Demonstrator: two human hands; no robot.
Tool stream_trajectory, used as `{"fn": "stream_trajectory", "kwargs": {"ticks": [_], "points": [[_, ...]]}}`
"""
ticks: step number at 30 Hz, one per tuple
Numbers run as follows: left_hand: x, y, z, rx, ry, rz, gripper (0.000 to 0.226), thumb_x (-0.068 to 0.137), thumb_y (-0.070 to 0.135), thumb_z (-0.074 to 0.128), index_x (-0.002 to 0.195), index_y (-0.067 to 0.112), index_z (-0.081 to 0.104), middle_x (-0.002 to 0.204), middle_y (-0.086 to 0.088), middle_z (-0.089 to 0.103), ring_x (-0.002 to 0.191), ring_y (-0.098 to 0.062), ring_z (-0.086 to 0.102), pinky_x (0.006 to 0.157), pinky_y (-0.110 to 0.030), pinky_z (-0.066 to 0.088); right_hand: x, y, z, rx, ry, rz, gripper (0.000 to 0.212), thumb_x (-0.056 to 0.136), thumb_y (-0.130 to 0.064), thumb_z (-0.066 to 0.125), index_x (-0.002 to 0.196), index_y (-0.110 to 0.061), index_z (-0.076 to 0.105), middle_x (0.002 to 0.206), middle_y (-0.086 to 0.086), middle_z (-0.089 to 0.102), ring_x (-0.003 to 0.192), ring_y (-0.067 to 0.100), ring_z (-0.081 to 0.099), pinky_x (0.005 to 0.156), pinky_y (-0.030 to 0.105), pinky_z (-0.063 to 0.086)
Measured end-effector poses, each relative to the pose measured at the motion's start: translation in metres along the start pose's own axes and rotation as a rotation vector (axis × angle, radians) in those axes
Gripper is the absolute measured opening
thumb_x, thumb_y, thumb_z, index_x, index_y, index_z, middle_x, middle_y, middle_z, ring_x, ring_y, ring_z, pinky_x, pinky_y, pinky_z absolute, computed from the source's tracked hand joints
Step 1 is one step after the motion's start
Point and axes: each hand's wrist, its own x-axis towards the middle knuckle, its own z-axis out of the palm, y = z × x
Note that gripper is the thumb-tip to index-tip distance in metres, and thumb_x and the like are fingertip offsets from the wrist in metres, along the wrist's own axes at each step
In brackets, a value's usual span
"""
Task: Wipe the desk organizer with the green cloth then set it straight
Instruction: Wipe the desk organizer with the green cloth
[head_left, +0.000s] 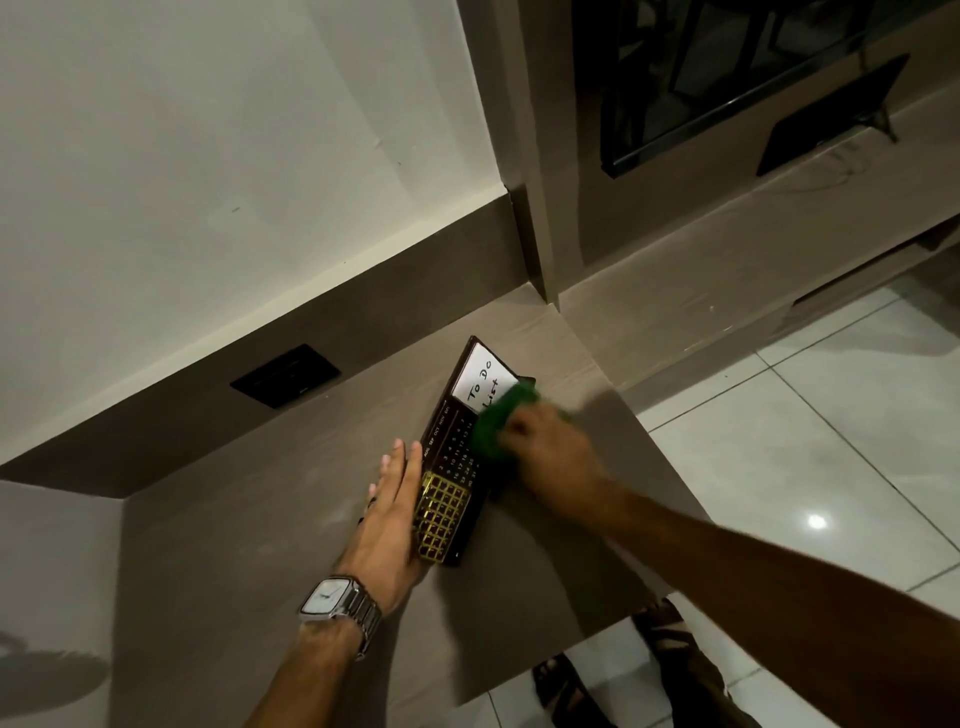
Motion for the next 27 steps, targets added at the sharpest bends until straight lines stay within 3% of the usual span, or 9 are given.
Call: {"fn": "stream_trajectory", "kwargs": {"ticks": [4, 8, 13, 16, 18, 20, 22, 24, 27], "points": [[-0.001, 0.002, -0.001, -0.015, 0.010, 0.031, 0.133, 0.064, 0.012, 0.081, 0.140, 0.041, -0.024, 0.156, 0.003, -0.021, 0.144, -0.017, -0.016, 0.118, -0.044, -0.001, 0.040, 0.036, -0.027, 0.015, 0.238, 0.385, 0.025, 0.084, -0.009, 0.066, 0.106, 0.000, 0.062, 0.105, 0.019, 0.054, 0.090, 0.028, 0.054, 0.073, 0.039, 0.052], [-0.004, 0.002, -0.005, -0.025, 0.017, 0.089, 0.132, 0.065, 0.014, 0.082, 0.139, 0.037, -0.024, 0.156, -0.001, -0.021, 0.144, -0.021, -0.015, 0.118, -0.044, 0.000, 0.008, -0.015, 0.006, 0.101, 0.035, 0.344, 0.032, 0.080, -0.015, 0.073, 0.110, -0.013, 0.062, 0.112, 0.007, 0.052, 0.091, 0.020, 0.056, 0.072, 0.030, 0.052], [-0.001, 0.008, -0.006, -0.078, 0.046, 0.046, 0.113, 0.076, 0.001, 0.071, 0.142, 0.026, -0.017, 0.156, -0.001, -0.017, 0.145, -0.024, -0.011, 0.119, -0.044, 0.003, -0.042, -0.052, 0.025, 0.223, -0.179, -0.049, 0.024, 0.079, -0.018, 0.071, 0.102, -0.013, 0.064, 0.100, 0.006, 0.053, 0.084, 0.019, 0.054, 0.060, 0.033, 0.055], [0.005, 0.010, 0.000, -0.112, 0.082, 0.004, 0.094, 0.082, -0.008, 0.058, 0.146, 0.022, -0.005, 0.159, -0.005, -0.004, 0.146, -0.032, 0.002, 0.117, -0.053, 0.014, -0.003, -0.010, 0.007, 0.138, -0.032, 0.188, 0.025, 0.081, -0.013, 0.069, 0.105, -0.013, 0.064, 0.106, 0.009, 0.055, 0.086, 0.024, 0.059, 0.063, 0.029, 0.048], [0.006, 0.007, 0.004, -0.189, 0.073, -0.035, 0.091, 0.089, -0.002, 0.053, 0.143, 0.039, -0.007, 0.158, 0.004, -0.006, 0.146, -0.027, -0.002, 0.117, -0.055, 0.008, 0.027, 0.025, -0.012, 0.045, 0.075, 0.378, 0.023, 0.084, -0.011, 0.066, 0.107, -0.008, 0.062, 0.107, 0.014, 0.054, 0.085, 0.028, 0.060, 0.068, 0.035, 0.053], [0.006, 0.002, 0.007, -0.254, 0.027, -0.078, 0.092, 0.094, 0.006, 0.050, 0.131, 0.065, -0.012, 0.155, 0.017, -0.014, 0.143, -0.019, -0.012, 0.111, -0.053, -0.005, 0.045, 0.042, -0.022, 0.020, 0.164, 0.433, 0.022, 0.083, -0.009, 0.068, 0.103, -0.002, 0.062, 0.104, 0.018, 0.053, 0.081, 0.030, 0.057, 0.068, 0.043, 0.054], [0.005, 0.001, 0.006, -0.258, 0.026, -0.069, 0.101, 0.093, 0.006, 0.053, 0.121, 0.073, -0.018, 0.154, 0.019, -0.017, 0.140, -0.014, -0.014, 0.111, -0.055, -0.003, 0.040, 0.033, -0.015, 0.013, 0.149, 0.446, 0.023, 0.082, -0.009, 0.069, 0.103, -0.004, 0.062, 0.105, 0.015, 0.053, 0.078, 0.027, 0.058, 0.065, 0.040, 0.056], [0.001, -0.001, 0.004, -0.185, 0.046, -0.038, 0.120, 0.081, 0.003, 0.068, 0.127, 0.064, -0.024, 0.154, 0.015, -0.020, 0.139, -0.015, -0.012, 0.113, -0.052, 0.004, 0.014, 0.000, 0.010, 0.063, -0.018, 0.358, 0.029, 0.082, -0.013, 0.071, 0.109, -0.013, 0.062, 0.111, 0.007, 0.052, 0.082, 0.019, 0.059, 0.067, 0.033, 0.057], [-0.001, -0.007, 0.005, -0.025, 0.053, 0.008, 0.139, 0.063, 0.006, 0.083, 0.136, 0.047, -0.028, 0.155, 0.010, -0.025, 0.143, -0.020, -0.010, 0.112, -0.044, 0.004, -0.041, -0.053, 0.037, 0.155, -0.231, -0.032, 0.028, 0.078, -0.022, 0.071, 0.104, -0.015, 0.063, 0.104, 0.002, 0.050, 0.083, 0.017, 0.054, 0.062, 0.035, 0.055]]}}
